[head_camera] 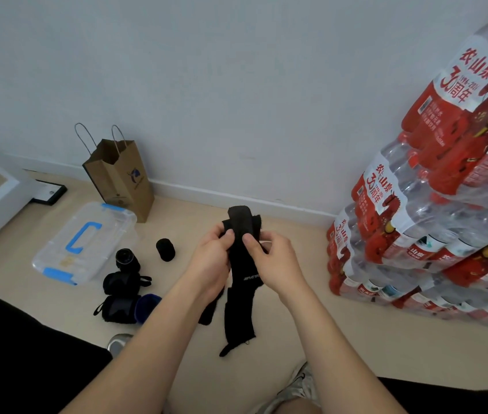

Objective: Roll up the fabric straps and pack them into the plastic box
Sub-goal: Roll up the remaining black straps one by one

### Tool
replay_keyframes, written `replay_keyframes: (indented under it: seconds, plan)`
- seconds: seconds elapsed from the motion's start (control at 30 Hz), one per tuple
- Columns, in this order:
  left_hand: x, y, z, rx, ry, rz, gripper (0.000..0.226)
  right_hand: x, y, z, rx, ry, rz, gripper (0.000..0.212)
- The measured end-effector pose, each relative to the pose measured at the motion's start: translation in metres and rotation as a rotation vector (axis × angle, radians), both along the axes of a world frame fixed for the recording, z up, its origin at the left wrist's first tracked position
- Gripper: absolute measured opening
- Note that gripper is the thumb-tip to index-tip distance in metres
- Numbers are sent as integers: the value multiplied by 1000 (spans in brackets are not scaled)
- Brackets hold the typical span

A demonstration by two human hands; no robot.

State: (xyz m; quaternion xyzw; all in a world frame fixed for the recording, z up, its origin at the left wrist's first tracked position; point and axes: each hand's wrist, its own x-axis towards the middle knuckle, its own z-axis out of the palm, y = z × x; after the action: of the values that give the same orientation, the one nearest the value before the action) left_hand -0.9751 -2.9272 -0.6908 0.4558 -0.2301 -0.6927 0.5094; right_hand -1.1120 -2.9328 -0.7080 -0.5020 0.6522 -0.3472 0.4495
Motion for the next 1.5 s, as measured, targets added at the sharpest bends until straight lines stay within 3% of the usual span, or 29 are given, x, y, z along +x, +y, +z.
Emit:
replay_keyframes:
  seconds: [0.1, 0.23, 0.33, 0.4, 0.47, 0.53, 0.7, 0.83, 0.97, 1.1, 1.23, 1.3, 1.4, 1.5]
  plan:
    - [1, 0, 4, -1, -204, -37, 21, -6, 1, 0, 55, -177, 9, 13]
    - [11, -2, 2, 8, -797, 11, 20, -20, -5, 9, 178, -200, -16, 24]
    - [22, 0, -6, -362, -1080, -237, 70, -25, -6, 19, 211, -253, -8, 24]
    - [21, 2, -5, -610, -1207, -459, 78, -23, -5, 23, 198, -279, 1, 27]
    - [16, 1, -5, -735, -1153, -456, 63, -21, -5, 27, 182, -276, -1, 33]
    - [15, 1, -5, -734, -1062, -375, 51, -23, -4, 32, 209, -301, 39, 47]
    - [17, 2, -12, -413, -743, -191, 39, -51, 5, 47, 475, -320, 425, 89]
    - [17, 8, -26, -106, -654, -48, 36, -72, 4, 52, 311, -654, 499, 65]
    - [19, 16, -36, 27, -598, -77, 34, -82, -1, 62, 110, -775, 541, 55]
    - [13, 19, -33, -168, -706, -177, 42, -86, -7, 70, -110, -901, 381, 57]
    - [0, 14, -19, -266, -910, -212, 43, -90, -9, 69, -154, -829, 456, 61]
    - [-2, 11, -19, -168, -892, -244, 33, -87, -11, 70, -96, -764, 293, 47]
    - [2, 13, -21, 107, -697, -380, 23, -82, -18, 73, 1, -698, -107, 17]
    - [5, 17, -13, 285, -471, -508, 24, -87, -24, 74, -11, -701, -238, 22]
